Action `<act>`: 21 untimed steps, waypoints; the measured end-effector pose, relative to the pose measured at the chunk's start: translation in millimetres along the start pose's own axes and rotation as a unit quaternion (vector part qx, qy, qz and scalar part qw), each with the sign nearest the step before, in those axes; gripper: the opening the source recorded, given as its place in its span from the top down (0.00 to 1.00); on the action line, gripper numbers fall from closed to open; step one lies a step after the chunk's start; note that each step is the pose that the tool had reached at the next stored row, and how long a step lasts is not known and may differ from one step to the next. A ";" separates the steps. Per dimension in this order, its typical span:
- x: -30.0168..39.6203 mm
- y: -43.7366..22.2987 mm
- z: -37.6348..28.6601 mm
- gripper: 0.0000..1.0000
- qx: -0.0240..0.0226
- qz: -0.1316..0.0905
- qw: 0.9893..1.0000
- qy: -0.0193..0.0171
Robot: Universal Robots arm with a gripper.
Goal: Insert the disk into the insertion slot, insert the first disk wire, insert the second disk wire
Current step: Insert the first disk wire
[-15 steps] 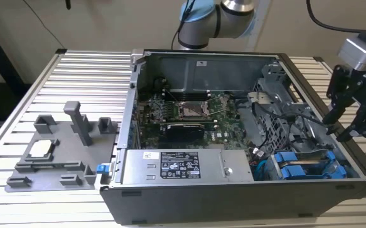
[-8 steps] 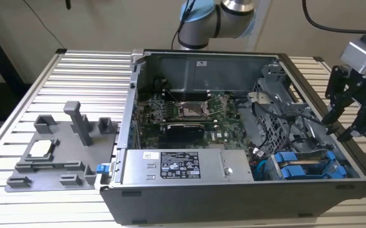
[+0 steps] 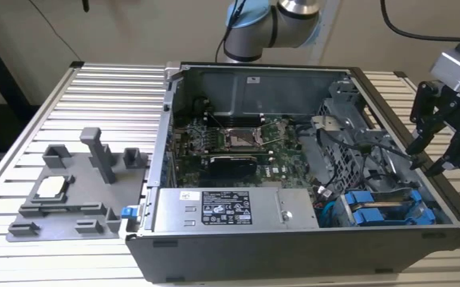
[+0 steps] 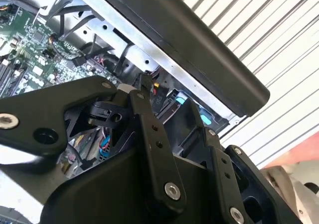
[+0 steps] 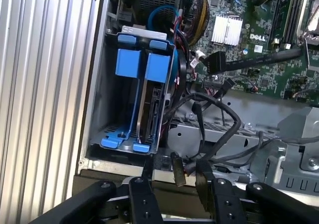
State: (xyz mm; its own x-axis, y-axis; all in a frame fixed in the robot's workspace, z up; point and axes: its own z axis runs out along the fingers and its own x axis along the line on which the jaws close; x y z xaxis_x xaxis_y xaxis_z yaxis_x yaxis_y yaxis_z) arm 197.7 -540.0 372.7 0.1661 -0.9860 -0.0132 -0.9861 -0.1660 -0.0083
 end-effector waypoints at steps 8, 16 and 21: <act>1.3 2.6 0.0 0.53 0.003 -0.008 1.000 -0.008; 2.3 4.9 0.0 0.53 0.003 -0.009 1.000 -0.009; 2.3 4.9 0.0 0.68 0.003 -0.009 1.000 -0.009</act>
State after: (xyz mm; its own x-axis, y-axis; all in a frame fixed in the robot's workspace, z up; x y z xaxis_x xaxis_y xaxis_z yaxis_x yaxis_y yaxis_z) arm 193.3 -543.1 372.6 0.1845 -0.9823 -0.0315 -0.9828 -0.1841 -0.0151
